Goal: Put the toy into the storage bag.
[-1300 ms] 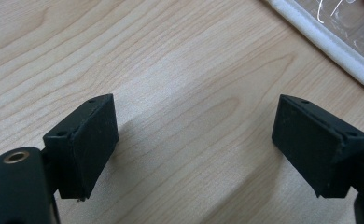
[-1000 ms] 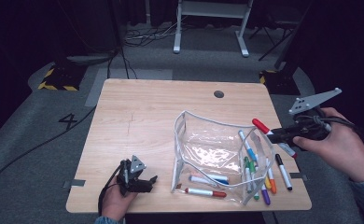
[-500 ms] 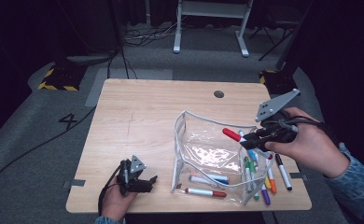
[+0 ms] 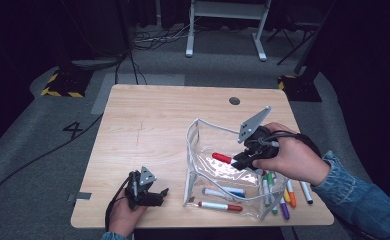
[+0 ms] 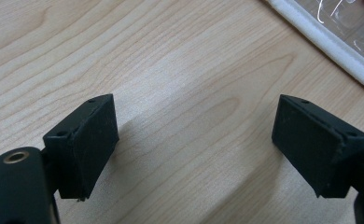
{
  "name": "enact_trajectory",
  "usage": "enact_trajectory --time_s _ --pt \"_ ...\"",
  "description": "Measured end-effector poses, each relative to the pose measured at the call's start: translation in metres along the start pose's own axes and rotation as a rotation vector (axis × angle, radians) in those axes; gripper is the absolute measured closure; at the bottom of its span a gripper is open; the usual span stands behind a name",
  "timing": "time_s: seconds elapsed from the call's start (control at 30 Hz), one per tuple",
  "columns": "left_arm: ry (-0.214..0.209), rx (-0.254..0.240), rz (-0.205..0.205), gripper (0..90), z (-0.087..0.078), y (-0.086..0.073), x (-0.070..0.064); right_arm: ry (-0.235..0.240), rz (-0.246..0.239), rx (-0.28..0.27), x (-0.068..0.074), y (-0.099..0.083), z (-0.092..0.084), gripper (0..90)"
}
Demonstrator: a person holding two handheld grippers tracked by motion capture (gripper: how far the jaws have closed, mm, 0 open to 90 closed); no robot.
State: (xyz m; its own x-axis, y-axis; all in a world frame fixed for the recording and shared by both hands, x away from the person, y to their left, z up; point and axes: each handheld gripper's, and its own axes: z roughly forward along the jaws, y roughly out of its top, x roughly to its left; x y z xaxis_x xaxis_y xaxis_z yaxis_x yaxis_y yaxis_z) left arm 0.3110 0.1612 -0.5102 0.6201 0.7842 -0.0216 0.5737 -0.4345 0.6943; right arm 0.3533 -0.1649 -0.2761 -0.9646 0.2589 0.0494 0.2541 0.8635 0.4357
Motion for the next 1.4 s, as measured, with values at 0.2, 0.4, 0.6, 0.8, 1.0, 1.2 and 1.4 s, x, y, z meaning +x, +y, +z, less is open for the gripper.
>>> enact_trajectory --time_s 0.2,0.4,0.6,0.8,1.0,1.2,1.4 --pt "0.002 0.0 0.001 14.7 0.0 0.0 0.0 0.053 -0.01 0.037 -0.001 0.002 0.027 77.1" --pt "-0.001 0.0 0.001 14.7 0.0 0.0 0.0 0.089 -0.008 0.084 -0.003 0.002 0.051 77.1" --pt "0.0 0.001 0.002 14.7 0.0 0.0 0.0 0.113 -0.018 0.12 -0.004 0.001 0.072 77.1" --pt "0.001 0.0 0.002 14.7 0.0 0.0 0.0 0.141 -0.038 0.17 -0.004 0.002 0.092 77.0" --pt "0.001 0.001 0.003 14.7 0.0 0.0 0.0 0.171 -0.048 0.23 -0.004 0.002 0.111 76.9" --pt "0.001 0.001 0.002 14.7 0.0 0.0 0.0 0.197 -0.063 0.294 -0.005 0.0 0.128 76.7" --pt "0.0 0.001 0.003 14.7 0.0 0.0 0.0 0.191 -0.076 0.337 -0.005 -0.002 0.134 76.1"
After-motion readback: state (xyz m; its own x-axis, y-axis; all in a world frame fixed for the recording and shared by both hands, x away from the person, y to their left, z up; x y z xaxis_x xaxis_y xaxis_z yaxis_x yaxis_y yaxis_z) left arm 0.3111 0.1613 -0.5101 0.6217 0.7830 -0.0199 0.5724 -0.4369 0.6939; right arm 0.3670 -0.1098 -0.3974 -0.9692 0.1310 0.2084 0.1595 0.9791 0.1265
